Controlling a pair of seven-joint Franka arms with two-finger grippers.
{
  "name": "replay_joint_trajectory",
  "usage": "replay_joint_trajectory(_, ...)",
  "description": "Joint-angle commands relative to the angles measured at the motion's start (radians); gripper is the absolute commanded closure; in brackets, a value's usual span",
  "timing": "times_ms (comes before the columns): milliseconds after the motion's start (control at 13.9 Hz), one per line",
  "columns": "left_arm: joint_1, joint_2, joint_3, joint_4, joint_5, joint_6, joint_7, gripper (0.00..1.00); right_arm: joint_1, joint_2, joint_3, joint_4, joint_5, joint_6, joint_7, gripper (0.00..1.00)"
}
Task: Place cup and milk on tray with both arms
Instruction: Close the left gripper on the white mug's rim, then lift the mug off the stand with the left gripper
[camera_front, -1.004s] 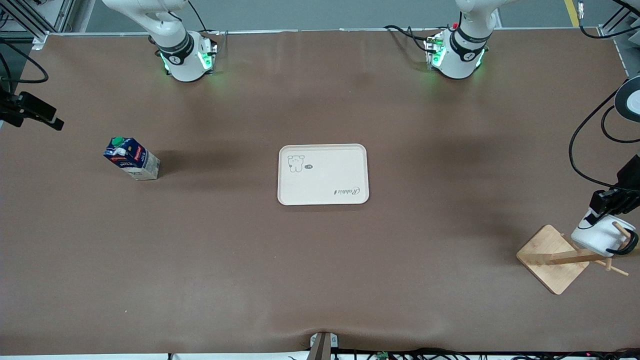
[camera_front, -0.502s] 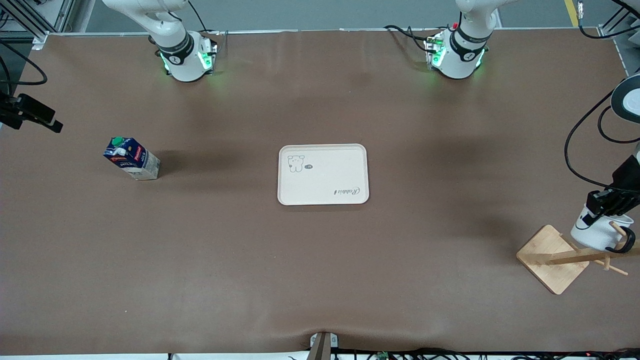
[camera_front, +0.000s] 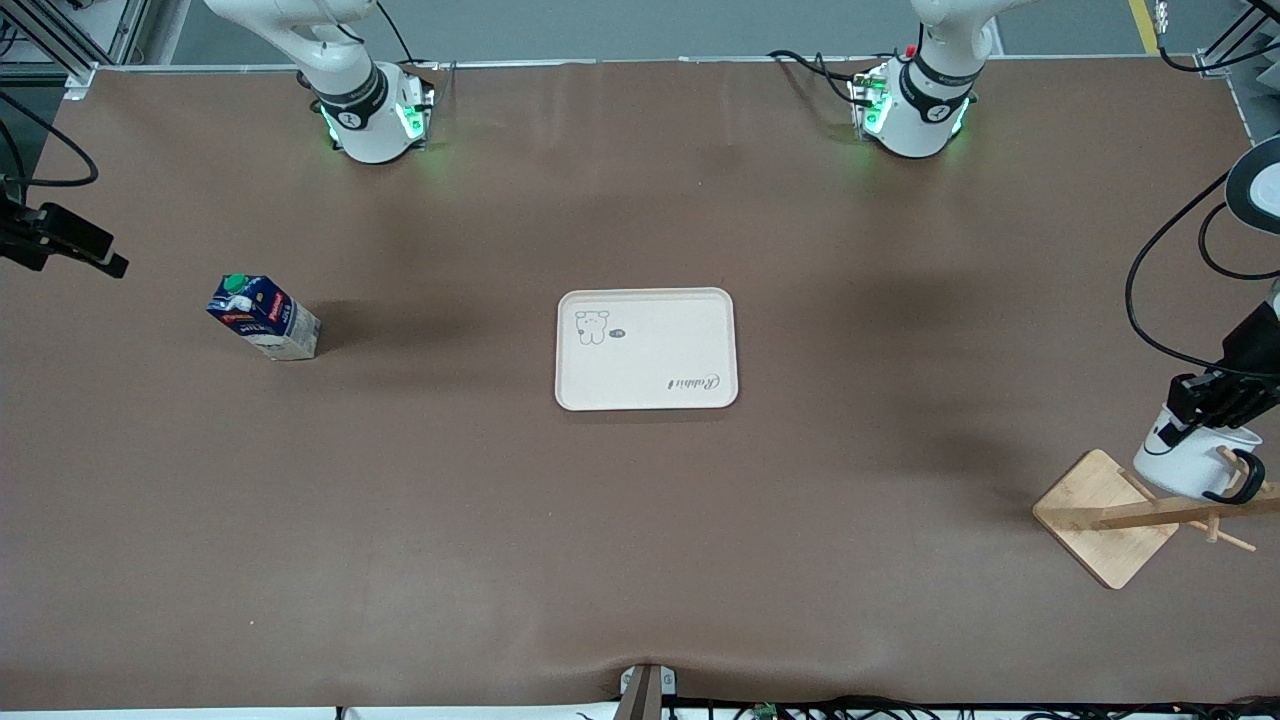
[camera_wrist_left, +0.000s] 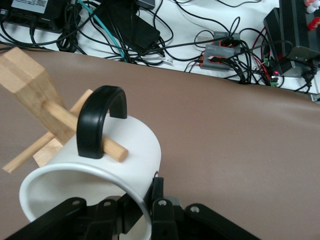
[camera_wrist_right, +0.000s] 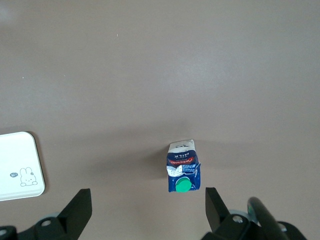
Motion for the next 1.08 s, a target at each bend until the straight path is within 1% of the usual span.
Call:
replay_joint_trajectory(0, 0.003, -0.045, -0.028, 0.001, -0.005, -0.049, -0.022, 1.00, -0.006, 0.027, 0.009, 0.033, 0.000, -0.014, -0.001, 0.00)
replay_joint_trajectory(215, 0.003, -0.061, -0.045, 0.002, 0.004, -0.080, -0.072, 1.00, -0.006, 0.049, 0.009, 0.053, 0.000, -0.017, -0.005, 0.00)
replay_joint_trajectory(430, 0.003, -0.072, -0.063, 0.017, 0.009, -0.112, -0.112, 1.00, 0.000, 0.050, 0.009, 0.050, -0.002, -0.016, -0.005, 0.00)
replay_joint_trajectory(574, 0.000, -0.070, -0.075, 0.048, 0.073, -0.148, -0.173, 1.00, -0.004, 0.052, 0.009, 0.045, -0.002, -0.020, -0.002, 0.00)
replay_joint_trajectory(646, 0.000, -0.070, -0.101, 0.056, 0.110, -0.154, -0.228, 1.00, -0.005, 0.050, 0.009, 0.032, -0.002, -0.020, -0.002, 0.00)
replay_joint_trajectory(789, 0.000, -0.066, -0.129, 0.070, 0.162, -0.159, -0.318, 1.00, -0.005, 0.049, 0.009, 0.012, -0.003, -0.020, -0.002, 0.00)
replay_joint_trajectory(861, 0.000, -0.064, -0.152, 0.070, 0.171, -0.162, -0.342, 1.00, -0.003, 0.044, 0.009, 0.002, -0.003, -0.019, -0.002, 0.00)
replay_joint_trajectory(1004, -0.002, -0.062, -0.175, 0.073, 0.173, -0.195, -0.375, 1.00, -0.003, 0.037, 0.009, -0.047, -0.014, -0.003, -0.002, 0.00)
